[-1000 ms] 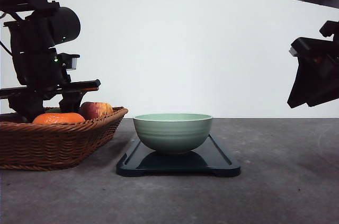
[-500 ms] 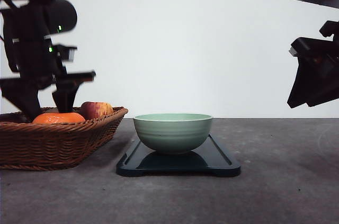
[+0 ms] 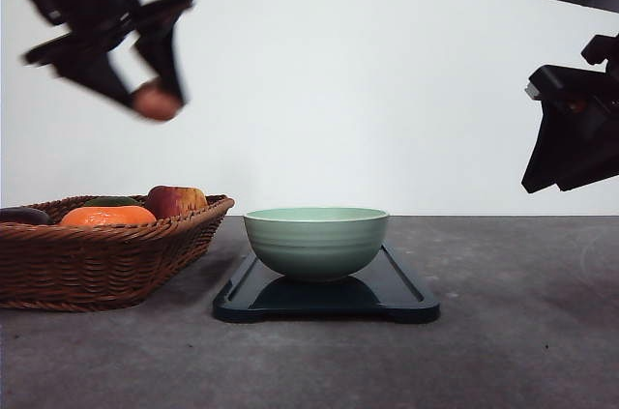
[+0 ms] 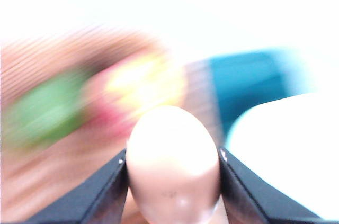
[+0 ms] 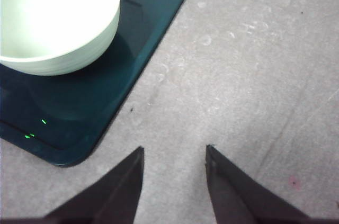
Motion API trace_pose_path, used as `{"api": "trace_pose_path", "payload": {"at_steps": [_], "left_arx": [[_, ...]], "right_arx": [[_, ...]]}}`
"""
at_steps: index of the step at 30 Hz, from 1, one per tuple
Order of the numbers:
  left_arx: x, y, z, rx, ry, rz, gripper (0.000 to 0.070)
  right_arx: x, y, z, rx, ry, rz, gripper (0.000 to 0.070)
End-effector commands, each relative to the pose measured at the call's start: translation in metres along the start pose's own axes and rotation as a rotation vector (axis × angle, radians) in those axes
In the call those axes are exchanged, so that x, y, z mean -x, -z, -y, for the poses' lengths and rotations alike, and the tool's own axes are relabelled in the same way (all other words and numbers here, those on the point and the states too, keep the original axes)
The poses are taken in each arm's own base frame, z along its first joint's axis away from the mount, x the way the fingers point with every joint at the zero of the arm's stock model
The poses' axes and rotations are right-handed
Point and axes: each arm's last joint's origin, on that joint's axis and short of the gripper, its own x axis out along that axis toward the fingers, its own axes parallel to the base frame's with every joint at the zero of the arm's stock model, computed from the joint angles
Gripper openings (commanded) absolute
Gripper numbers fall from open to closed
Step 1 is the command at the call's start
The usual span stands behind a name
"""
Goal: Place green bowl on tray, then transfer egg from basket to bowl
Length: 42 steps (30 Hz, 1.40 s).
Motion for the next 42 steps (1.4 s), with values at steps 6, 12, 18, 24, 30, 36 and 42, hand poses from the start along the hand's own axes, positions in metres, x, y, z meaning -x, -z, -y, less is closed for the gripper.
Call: {"api": "trace_pose_path", "payload": {"at_steps": [6,12,18,24,30,36,42], "left_arx": [[-0.018,-0.002,0.044,-0.071,0.152,0.045,0.0270],[-0.051,0.018,0.080,-0.193,0.183,0.003,0.0269],[-0.089,0.041,0.094,-0.250,0.106,-0.055,0.0269],[-0.117,0.056,0.093,-0.258,0.068,-0.090,0.0269],[-0.135,0.068,0.089,-0.258,0.053,-0.139,0.0269],[-0.141,0.072,0.089,-0.257,0.056,-0.138,0.0270],[-0.144,0.076,0.092,-0.263,0.059,-0.152,0.0270]], "right_arx": [[-0.001,-0.002,-0.001,0.009,-0.002,0.008,0.0226],[-0.001,-0.002,-0.001,0.009,-0.002,0.008,0.0226],[-0.001,-0.002,-0.001,0.009,-0.002,0.009,0.0226],[-0.001,-0.002,-0.001,0.009,-0.003,0.009,0.0226],[-0.001,-0.002,-0.001,0.009,-0.003,0.011,0.0226],[-0.001,-0.002,-0.001,0.009,-0.003,0.013,0.0226],[-0.001,-0.002,-0.001,0.009,-0.003,0.013,0.0226]]}}
